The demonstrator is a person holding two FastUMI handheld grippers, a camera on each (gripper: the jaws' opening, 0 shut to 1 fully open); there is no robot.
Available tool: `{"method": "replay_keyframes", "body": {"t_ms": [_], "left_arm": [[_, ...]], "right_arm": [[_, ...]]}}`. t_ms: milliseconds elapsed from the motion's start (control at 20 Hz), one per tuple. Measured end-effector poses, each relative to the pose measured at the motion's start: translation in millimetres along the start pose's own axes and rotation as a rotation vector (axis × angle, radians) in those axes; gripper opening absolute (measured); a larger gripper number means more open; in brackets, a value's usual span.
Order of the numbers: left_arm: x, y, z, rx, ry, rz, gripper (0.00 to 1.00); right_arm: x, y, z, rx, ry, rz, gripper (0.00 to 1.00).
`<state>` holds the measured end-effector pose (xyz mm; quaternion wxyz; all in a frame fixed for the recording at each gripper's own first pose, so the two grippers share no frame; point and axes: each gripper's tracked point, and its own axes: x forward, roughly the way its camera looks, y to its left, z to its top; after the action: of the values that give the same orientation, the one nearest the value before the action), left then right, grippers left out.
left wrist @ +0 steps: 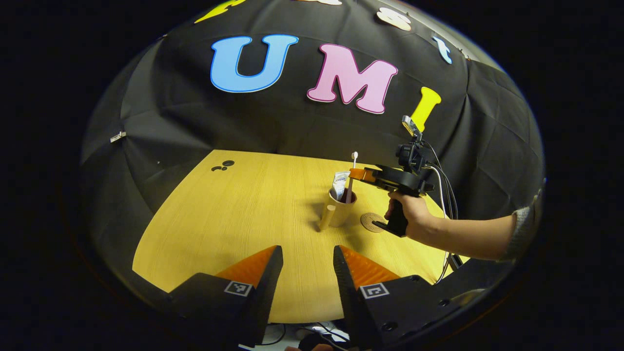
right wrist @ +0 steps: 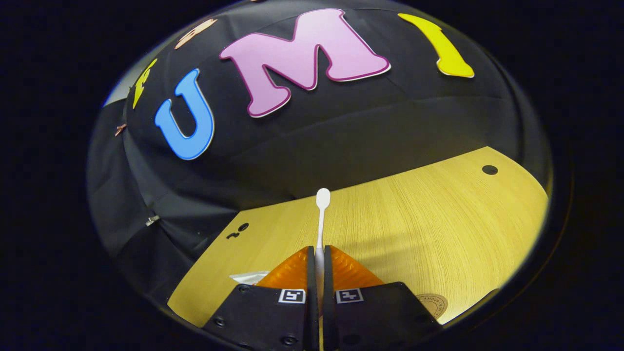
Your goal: Put the toothbrush and toothpaste on the desktop into the cup, then pick up the cup and place it on the coaster on the desktop.
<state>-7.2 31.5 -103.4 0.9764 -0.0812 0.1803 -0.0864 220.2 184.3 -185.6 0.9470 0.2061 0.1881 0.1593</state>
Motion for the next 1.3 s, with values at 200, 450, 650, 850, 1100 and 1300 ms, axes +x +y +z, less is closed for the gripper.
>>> {"method": "replay_keyframes", "body": {"t_ms": [200,450,650,850,1100,1300], "left_arm": [[3.1,-9.5,-0.9,0.023,-0.009,-0.010,0.65],[7.8,-20.7,-4.1,0.002,-0.007,-0.026,0.65],[11.6,-24.1,-7.3,0.002,-0.003,-0.033,0.65],[27.4,-27.0,-8.4,0.021,0.022,-0.055,0.65],[67.5,-25.0,-4.9,0.087,0.093,-0.091,0.65],[112.1,-25.3,-7.7,0.196,0.212,-0.148,0.66]], "right_arm": [[-13.5,1.5,-9.6,-0.052,0.024,-0.003,0.12],[-35.4,6.2,-31.7,-0.100,0.077,0.021,0.17],[-53.9,8.1,-51.4,-0.095,0.120,0.029,0.17],[-74.3,14.3,-60.8,-0.101,0.143,0.048,0.03],[-109.2,17.8,-63.1,-0.103,0.164,0.084,0.30],[-134.5,9.9,-70.2,-0.134,0.192,0.090,0.22]]}}
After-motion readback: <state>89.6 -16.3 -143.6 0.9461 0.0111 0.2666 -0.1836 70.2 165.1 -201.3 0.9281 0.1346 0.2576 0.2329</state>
